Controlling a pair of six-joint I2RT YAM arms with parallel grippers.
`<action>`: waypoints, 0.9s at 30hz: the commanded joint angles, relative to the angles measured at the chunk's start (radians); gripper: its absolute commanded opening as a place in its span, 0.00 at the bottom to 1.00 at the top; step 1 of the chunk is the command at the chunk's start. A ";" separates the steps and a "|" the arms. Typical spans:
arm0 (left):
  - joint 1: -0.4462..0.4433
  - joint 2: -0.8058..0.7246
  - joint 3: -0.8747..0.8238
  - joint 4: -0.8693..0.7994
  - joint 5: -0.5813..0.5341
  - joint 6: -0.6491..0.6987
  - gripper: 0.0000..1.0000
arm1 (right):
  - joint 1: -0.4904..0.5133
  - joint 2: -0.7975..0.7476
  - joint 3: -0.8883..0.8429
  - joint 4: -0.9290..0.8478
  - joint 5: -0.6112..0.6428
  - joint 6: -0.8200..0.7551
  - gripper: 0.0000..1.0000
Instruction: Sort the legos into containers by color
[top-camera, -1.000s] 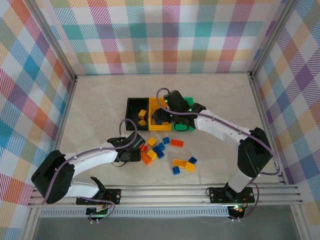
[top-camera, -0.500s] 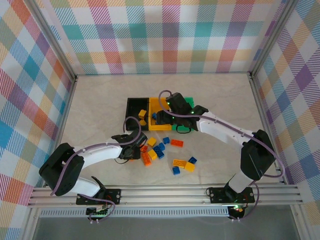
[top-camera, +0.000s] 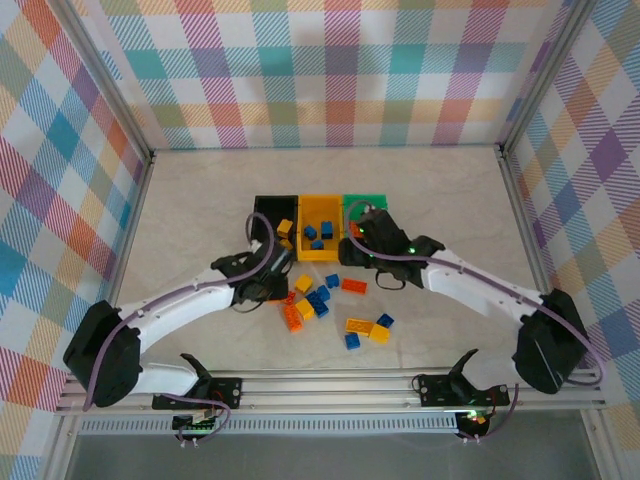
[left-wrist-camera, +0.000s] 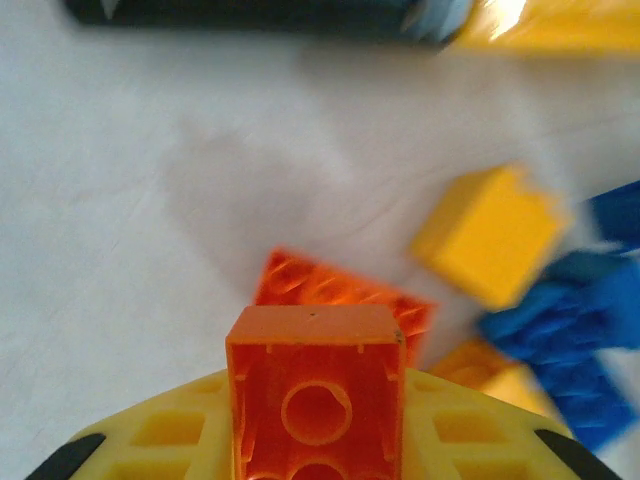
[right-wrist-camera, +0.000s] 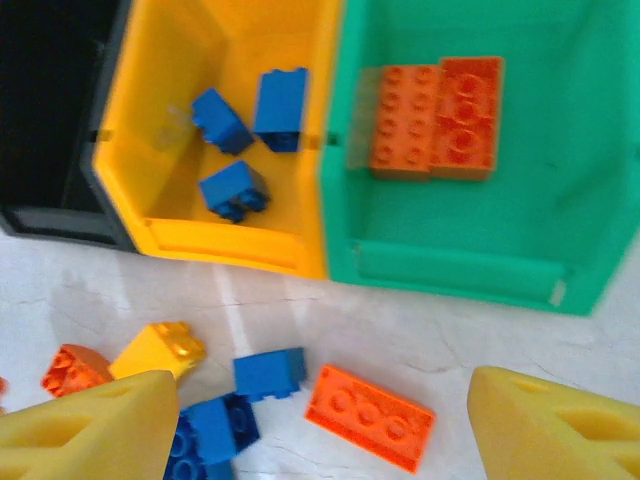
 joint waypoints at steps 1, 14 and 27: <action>-0.034 0.103 0.171 0.025 0.035 0.051 0.24 | -0.022 -0.092 -0.093 -0.019 0.065 0.063 0.77; -0.053 0.719 0.918 -0.014 0.098 0.144 0.22 | -0.027 -0.334 -0.275 -0.143 0.080 0.135 0.78; -0.054 0.903 1.266 -0.093 0.131 0.137 0.70 | -0.027 -0.338 -0.265 -0.146 0.058 0.133 0.80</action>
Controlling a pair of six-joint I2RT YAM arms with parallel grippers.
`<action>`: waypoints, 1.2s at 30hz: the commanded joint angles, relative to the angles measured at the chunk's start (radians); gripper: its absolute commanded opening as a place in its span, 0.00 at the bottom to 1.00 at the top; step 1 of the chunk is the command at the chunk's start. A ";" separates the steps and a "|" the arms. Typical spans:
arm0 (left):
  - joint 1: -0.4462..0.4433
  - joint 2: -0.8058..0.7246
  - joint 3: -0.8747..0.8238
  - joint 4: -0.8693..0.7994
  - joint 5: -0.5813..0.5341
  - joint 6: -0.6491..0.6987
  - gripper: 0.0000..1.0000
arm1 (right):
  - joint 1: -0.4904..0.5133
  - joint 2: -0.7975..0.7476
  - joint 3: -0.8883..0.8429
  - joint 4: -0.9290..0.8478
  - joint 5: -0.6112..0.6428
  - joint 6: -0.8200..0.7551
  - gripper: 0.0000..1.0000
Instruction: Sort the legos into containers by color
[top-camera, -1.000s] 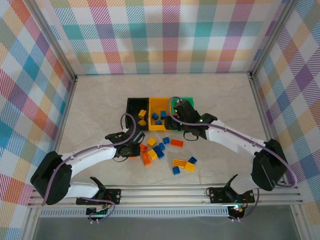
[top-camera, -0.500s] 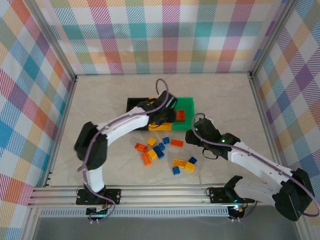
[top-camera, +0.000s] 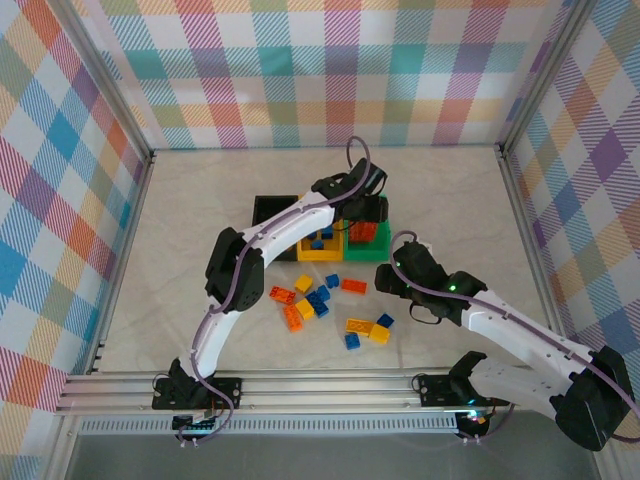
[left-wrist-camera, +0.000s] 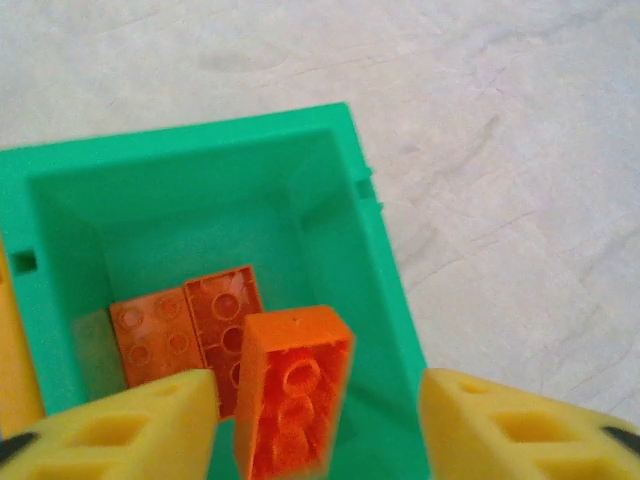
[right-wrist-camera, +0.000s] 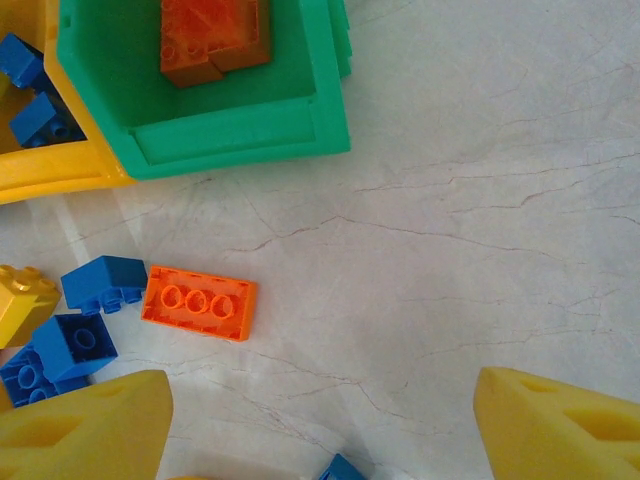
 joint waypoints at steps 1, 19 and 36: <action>-0.007 -0.037 0.036 -0.025 0.021 -0.001 0.76 | 0.000 -0.004 0.006 -0.018 -0.011 0.001 0.80; -0.079 -1.006 -1.165 0.132 -0.072 -0.178 0.99 | 0.003 0.116 0.011 0.068 -0.197 -0.082 0.77; -0.080 -1.394 -1.450 -0.031 -0.228 -0.307 1.00 | 0.093 0.514 0.214 0.102 -0.076 -0.029 0.70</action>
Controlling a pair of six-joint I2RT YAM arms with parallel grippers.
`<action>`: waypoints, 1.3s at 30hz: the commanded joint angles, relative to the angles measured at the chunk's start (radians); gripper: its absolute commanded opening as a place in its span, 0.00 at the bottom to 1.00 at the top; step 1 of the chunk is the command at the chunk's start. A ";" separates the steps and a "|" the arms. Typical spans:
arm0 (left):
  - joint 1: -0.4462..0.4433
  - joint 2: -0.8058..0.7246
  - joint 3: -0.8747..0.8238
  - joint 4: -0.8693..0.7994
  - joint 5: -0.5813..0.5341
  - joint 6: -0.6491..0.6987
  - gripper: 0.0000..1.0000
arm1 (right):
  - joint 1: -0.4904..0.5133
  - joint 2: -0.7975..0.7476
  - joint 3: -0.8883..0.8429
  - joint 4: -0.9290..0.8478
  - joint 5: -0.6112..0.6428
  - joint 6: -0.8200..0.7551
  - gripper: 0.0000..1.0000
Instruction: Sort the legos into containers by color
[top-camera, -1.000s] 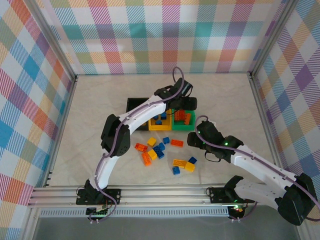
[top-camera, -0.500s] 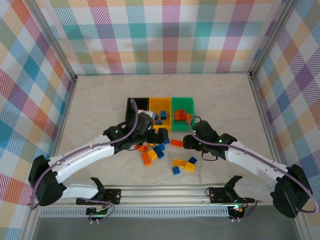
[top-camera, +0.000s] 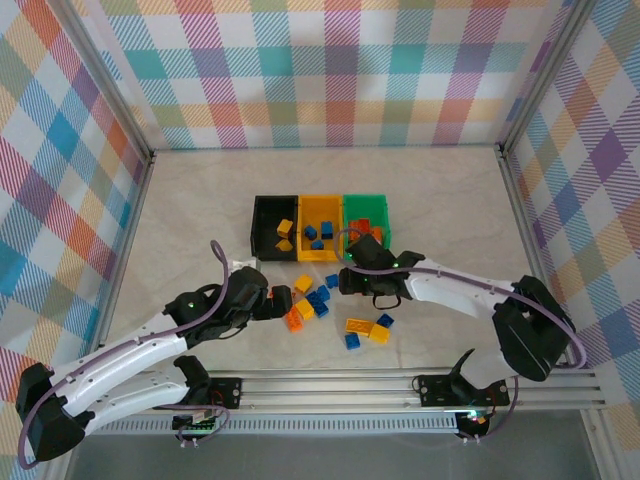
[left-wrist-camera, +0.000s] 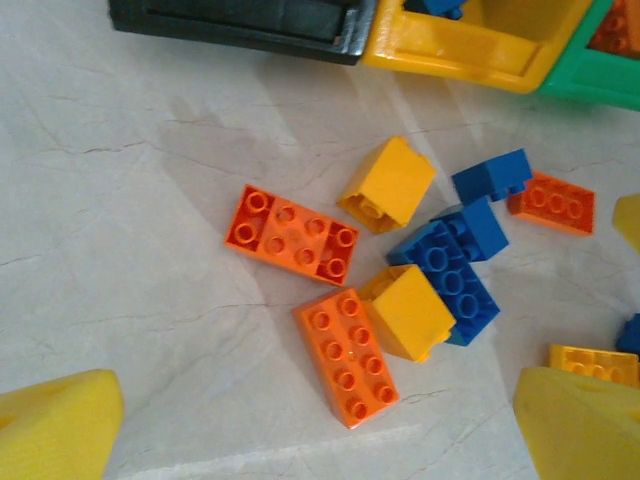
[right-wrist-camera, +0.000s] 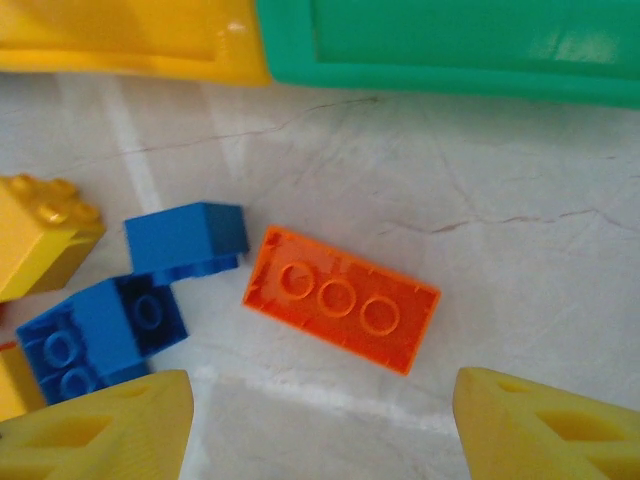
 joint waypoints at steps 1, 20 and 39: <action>-0.002 -0.005 -0.002 -0.048 -0.048 -0.019 1.00 | -0.010 0.063 0.037 -0.027 0.060 0.046 0.70; 0.008 -0.058 -0.030 -0.057 -0.076 -0.004 1.00 | -0.097 0.037 -0.072 -0.109 0.138 0.161 0.55; 0.032 -0.060 -0.051 -0.072 -0.070 -0.018 1.00 | -0.072 0.134 0.097 -0.191 -0.054 -0.221 0.81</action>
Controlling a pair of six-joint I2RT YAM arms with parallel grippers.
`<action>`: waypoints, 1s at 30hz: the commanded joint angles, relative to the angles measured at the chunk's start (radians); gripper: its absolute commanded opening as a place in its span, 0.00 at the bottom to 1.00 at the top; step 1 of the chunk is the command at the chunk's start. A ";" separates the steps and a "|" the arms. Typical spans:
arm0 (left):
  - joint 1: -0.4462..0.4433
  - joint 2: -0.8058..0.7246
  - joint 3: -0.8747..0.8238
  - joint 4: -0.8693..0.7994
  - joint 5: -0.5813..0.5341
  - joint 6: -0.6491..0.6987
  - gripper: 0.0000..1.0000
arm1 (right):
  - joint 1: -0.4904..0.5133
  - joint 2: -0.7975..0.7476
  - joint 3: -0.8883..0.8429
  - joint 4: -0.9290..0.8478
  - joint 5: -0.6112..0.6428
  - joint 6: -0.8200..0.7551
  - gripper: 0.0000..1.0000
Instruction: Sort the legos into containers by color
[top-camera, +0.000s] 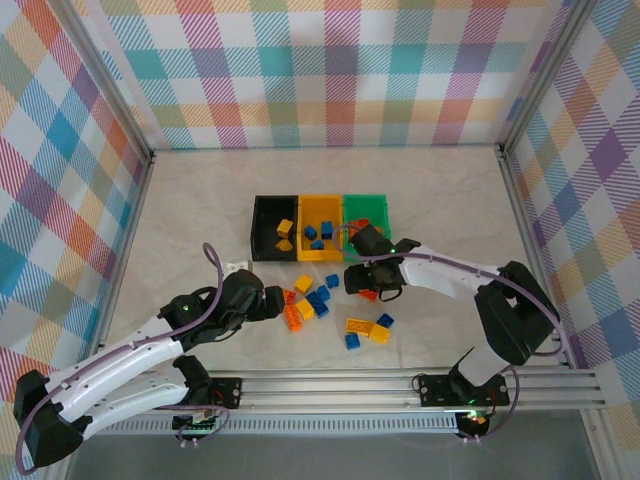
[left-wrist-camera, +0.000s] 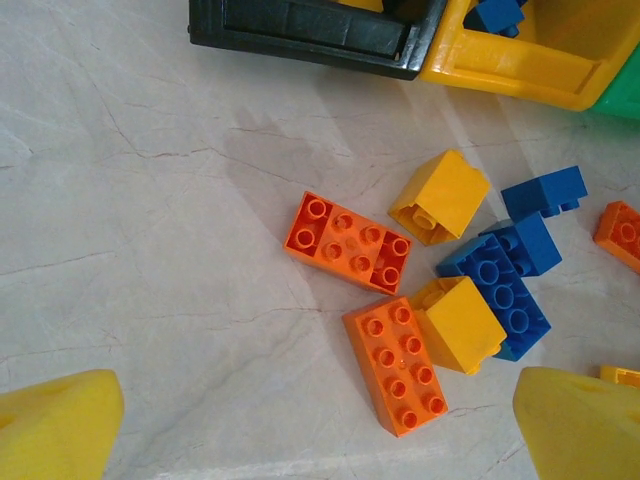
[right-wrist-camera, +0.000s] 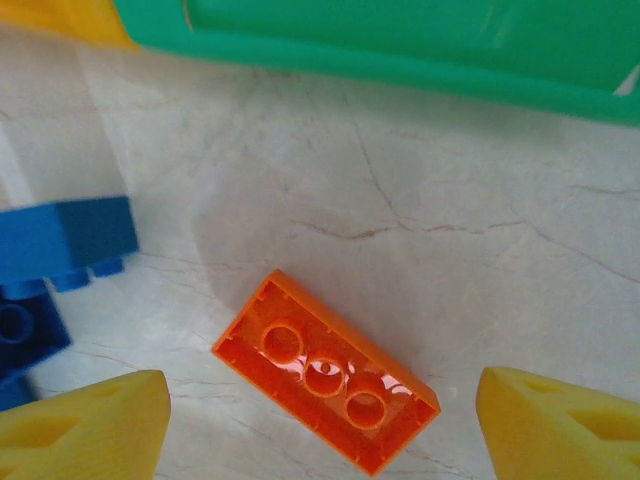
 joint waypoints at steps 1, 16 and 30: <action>0.014 -0.021 -0.038 -0.025 -0.012 -0.016 1.00 | 0.015 0.041 0.035 -0.079 0.004 -0.063 0.81; 0.037 -0.006 -0.043 -0.006 0.003 -0.008 1.00 | 0.004 0.166 0.059 -0.059 0.046 -0.062 0.62; 0.040 -0.010 -0.026 0.003 0.017 0.004 1.00 | -0.012 0.061 -0.025 0.020 0.025 -0.047 0.38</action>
